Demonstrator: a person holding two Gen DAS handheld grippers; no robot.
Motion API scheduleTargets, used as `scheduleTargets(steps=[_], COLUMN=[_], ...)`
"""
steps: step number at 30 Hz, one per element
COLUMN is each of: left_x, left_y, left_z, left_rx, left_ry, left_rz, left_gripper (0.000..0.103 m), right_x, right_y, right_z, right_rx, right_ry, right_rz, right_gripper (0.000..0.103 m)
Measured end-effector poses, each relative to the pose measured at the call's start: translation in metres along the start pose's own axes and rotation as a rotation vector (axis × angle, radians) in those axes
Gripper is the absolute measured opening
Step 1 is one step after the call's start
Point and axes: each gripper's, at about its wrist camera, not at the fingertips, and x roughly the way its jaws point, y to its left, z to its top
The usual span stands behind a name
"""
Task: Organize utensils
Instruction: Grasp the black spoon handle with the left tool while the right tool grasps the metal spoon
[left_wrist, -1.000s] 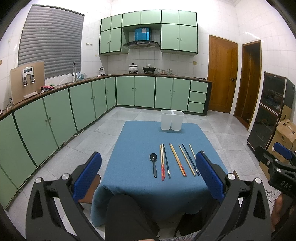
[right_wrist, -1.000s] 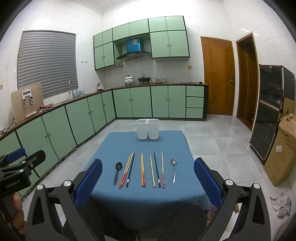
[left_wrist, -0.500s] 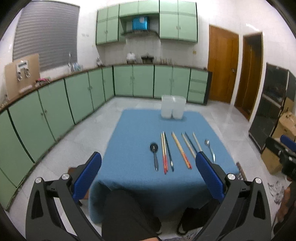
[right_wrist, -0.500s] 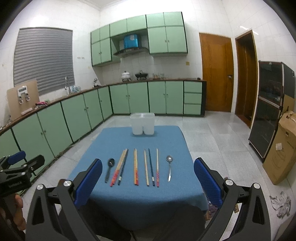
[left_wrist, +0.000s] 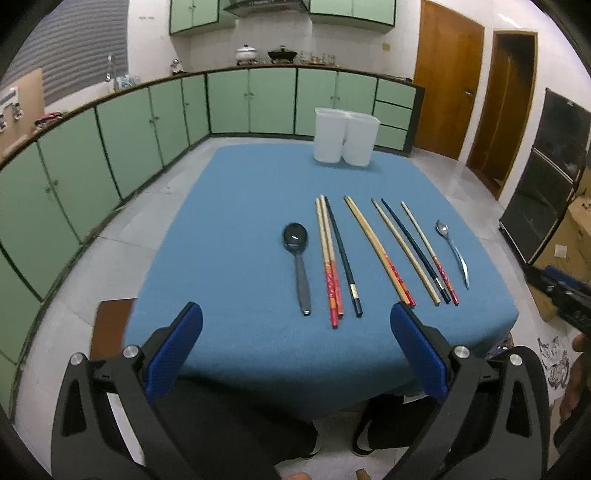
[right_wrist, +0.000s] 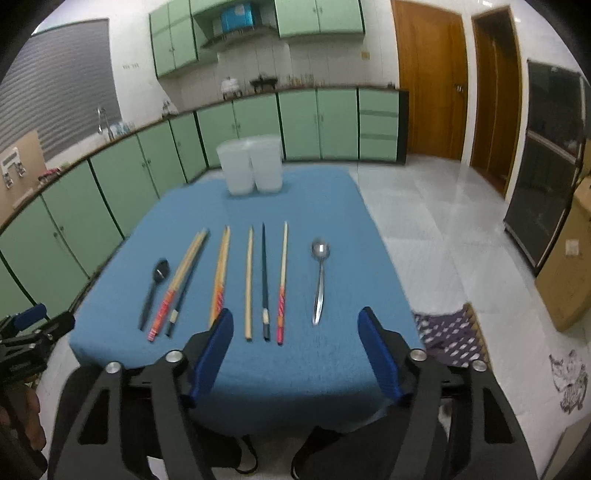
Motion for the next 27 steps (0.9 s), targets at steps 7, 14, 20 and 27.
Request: scheduleTargets(steps=[7, 14, 20, 27], left_x=[0.064, 0.098, 0.123, 0.127], left_y=[-0.006, 0.011, 0.007, 0.001], left_z=[-0.006, -0.001, -0.001, -0.006], left_rx=[0.037, -0.021, -0.006, 0.045], left_ry=[0.082, 0.092, 0.147, 0.103], left_rz=[0.018, 0.034, 0.007, 0.059], left_gripper=[0.098, 0.090, 0.067, 0.064], right_x=[0.062, 0.090, 0.105, 0.106], right_y=[-0.005, -0.016, -0.018, -0.014], right_z=[-0.013, -0.016, -0.019, -0.023], right_rx=[0.006, -0.012, -0.023, -0.076], right_ry=[0.062, 0.070, 0.077, 0.042], right_rz=[-0.001, -0.014, -0.013, -0.033], right_gripper=[0.052, 0.041, 0.041, 0.037])
